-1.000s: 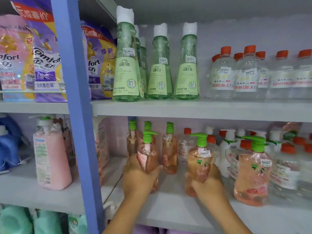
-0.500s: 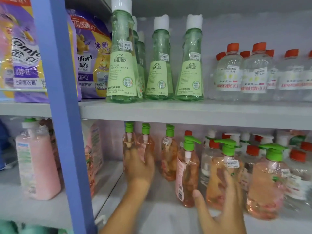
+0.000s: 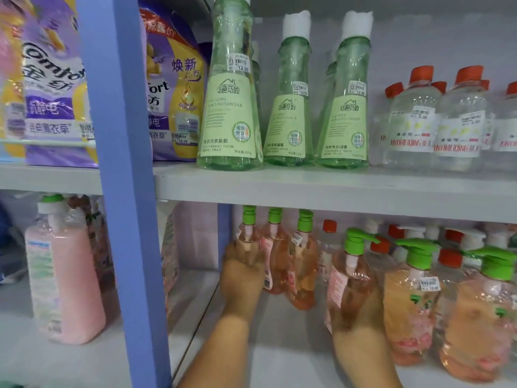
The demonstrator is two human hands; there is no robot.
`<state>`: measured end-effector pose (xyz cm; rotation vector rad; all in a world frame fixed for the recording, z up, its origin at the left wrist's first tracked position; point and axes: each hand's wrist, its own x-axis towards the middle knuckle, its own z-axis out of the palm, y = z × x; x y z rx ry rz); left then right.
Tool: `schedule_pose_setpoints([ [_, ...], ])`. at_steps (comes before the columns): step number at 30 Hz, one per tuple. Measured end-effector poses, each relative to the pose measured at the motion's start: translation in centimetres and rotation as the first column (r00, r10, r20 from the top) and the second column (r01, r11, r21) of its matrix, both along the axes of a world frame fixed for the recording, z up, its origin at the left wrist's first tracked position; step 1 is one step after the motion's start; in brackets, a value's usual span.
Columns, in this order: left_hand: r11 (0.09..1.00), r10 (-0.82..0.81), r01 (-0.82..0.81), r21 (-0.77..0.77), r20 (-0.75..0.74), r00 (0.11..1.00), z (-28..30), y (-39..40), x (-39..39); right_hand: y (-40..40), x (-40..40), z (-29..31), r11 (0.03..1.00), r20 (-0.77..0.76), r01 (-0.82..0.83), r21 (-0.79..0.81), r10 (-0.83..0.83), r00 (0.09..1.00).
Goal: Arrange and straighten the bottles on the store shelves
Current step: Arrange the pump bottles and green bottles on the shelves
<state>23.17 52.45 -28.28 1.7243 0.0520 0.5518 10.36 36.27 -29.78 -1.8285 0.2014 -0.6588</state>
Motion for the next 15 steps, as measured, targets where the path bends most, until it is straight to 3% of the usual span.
schedule_pose_setpoints([
  [4, 0.992, -0.107, 0.108, 0.062, -0.018, 0.994, -0.7, -0.5, -0.2, 0.8, -2.6, -0.3, 0.978, 0.21, 0.2, -0.061, -0.183, 0.96],
  [5, 0.989, -0.119, 0.121, 0.088, -0.024, 0.993, -0.8, -0.4, -0.2, 1.2, -3.3, -0.5, 0.969, 0.274, 0.205, -0.136, -0.162, 0.948],
  [6, 0.986, -0.122, 0.125, 0.111, -0.032, 0.992, -0.7, -0.3, -0.3, 1.7, -3.2, -0.8, 0.977, 0.366, 0.186, -0.103, -0.136, 0.921],
  [8, 0.977, -0.17, 0.173, 0.121, -0.036, 0.985, -0.9, -0.2, -0.5, 3.0, -3.5, -0.2, 0.988, 0.464, 0.029, -0.15, 0.045, 0.885],
  [10, 0.967, -0.225, 0.228, 0.111, -0.043, 0.974, -0.8, -0.2, -1.0, 3.9, -2.0, 1.2, 0.973, 0.285, -0.147, -0.18, 0.194, 0.939],
  [12, 0.972, -0.183, 0.188, 0.14, -0.054, 0.982, -0.4, -0.2, -1.5, 4.3, 0.8, 2.4, 0.954, 0.131, -0.301, 0.003, 0.298, 0.946],
  [13, 0.973, -0.137, 0.145, 0.177, -0.055, 0.989, -0.3, -0.1, -1.5, 4.7, 2.3, 3.0, 0.951, 0.095, -0.304, 0.06, 0.298, 0.95],
  [15, 0.973, -0.067, 0.077, 0.219, -0.053, 0.996, -0.1, 0.1, -1.4, 5.2, 4.8, 4.2, 0.97, 0.083, -0.243, -0.003, 0.243, 0.967],
])
